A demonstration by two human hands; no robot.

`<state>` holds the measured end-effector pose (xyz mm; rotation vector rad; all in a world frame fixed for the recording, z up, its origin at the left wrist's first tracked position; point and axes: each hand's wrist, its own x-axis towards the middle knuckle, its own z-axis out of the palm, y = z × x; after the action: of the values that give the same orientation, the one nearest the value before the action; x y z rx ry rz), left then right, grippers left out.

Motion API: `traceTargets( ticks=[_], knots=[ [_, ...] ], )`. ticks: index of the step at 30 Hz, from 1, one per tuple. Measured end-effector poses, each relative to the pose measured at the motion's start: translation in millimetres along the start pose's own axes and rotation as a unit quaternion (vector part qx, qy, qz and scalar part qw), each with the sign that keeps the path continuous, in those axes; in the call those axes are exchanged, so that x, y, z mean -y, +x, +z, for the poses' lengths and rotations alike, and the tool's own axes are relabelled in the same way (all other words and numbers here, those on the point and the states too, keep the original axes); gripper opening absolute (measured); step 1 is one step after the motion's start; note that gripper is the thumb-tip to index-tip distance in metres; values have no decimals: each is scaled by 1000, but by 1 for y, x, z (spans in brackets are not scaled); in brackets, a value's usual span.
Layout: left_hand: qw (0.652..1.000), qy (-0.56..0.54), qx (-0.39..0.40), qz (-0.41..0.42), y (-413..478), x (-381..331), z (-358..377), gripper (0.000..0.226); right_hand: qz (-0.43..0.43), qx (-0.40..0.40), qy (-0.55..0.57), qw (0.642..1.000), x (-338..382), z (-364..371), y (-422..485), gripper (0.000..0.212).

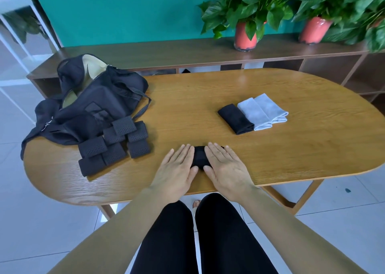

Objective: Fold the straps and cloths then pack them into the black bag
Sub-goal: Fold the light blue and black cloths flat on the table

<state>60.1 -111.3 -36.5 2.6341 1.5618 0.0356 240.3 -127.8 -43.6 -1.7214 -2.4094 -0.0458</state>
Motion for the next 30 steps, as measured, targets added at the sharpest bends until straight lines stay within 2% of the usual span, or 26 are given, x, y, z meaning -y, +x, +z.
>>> traceTargets(
  ticks=[3,10,13,15,17,19,24,30],
  knots=[
    [1000,-8,14,-7,2,1,-1,62,-1,27,5,1000,1,-6,1,89],
    [999,-27,39,8,9,1,-11,56,40,20,4,999,0,-11,-5,59],
    [995,-71,61,18,15,-5,-17,55,44,0,18,999,-4,-20,-8,58],
    [988,-137,68,-6,20,-9,-21,52,60,-11,55,997,-10,-25,-9,53],
    [980,-192,43,-43,27,-13,-23,48,93,-28,97,991,-21,-26,-8,40],
    [983,-169,15,-64,35,-16,-23,44,129,-36,123,983,-27,-25,-7,34],
    [988,-122,-8,-99,53,-21,-26,50,175,-33,132,975,-36,-27,-2,37],
    [970,-191,-20,-147,74,-26,-23,57,251,14,184,950,-47,-31,10,48]
  ],
)
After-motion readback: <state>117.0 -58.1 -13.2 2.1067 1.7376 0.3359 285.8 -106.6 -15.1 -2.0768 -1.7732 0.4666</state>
